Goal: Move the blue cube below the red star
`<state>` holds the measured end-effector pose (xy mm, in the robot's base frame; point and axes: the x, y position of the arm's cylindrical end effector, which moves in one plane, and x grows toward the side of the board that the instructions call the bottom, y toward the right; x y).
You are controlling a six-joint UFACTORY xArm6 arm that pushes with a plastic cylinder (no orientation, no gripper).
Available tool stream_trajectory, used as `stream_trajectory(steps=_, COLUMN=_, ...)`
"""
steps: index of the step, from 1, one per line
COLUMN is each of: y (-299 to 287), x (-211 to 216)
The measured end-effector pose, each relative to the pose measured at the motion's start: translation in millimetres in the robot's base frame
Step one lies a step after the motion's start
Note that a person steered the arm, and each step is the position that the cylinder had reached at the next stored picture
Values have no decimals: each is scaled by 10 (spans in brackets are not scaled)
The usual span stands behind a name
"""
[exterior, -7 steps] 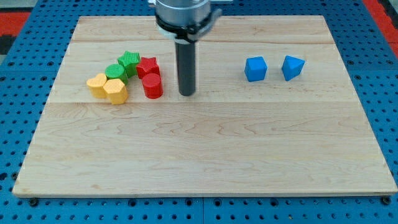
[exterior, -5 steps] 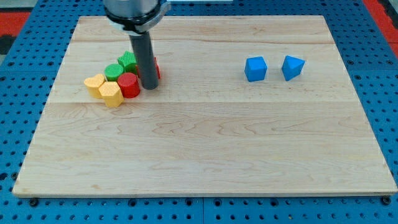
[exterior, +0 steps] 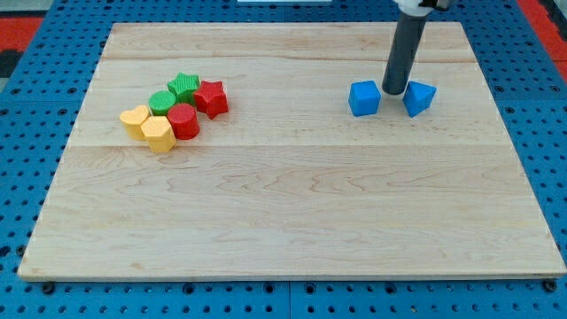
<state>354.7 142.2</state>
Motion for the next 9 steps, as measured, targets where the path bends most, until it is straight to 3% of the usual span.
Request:
stream_trajectory(steps=1, y=-547, x=225)
stream_trajectory(steps=2, y=-1121, x=15)
stream_trajectory(steps=4, y=-1572, x=168)
stream_trajectory(steps=5, y=-1541, x=284)
stream_trajectory(steps=6, y=-1096, x=393)
stream_trajectory(steps=8, y=-2115, x=429)
stream_trajectory(steps=9, y=-1433, x=428)
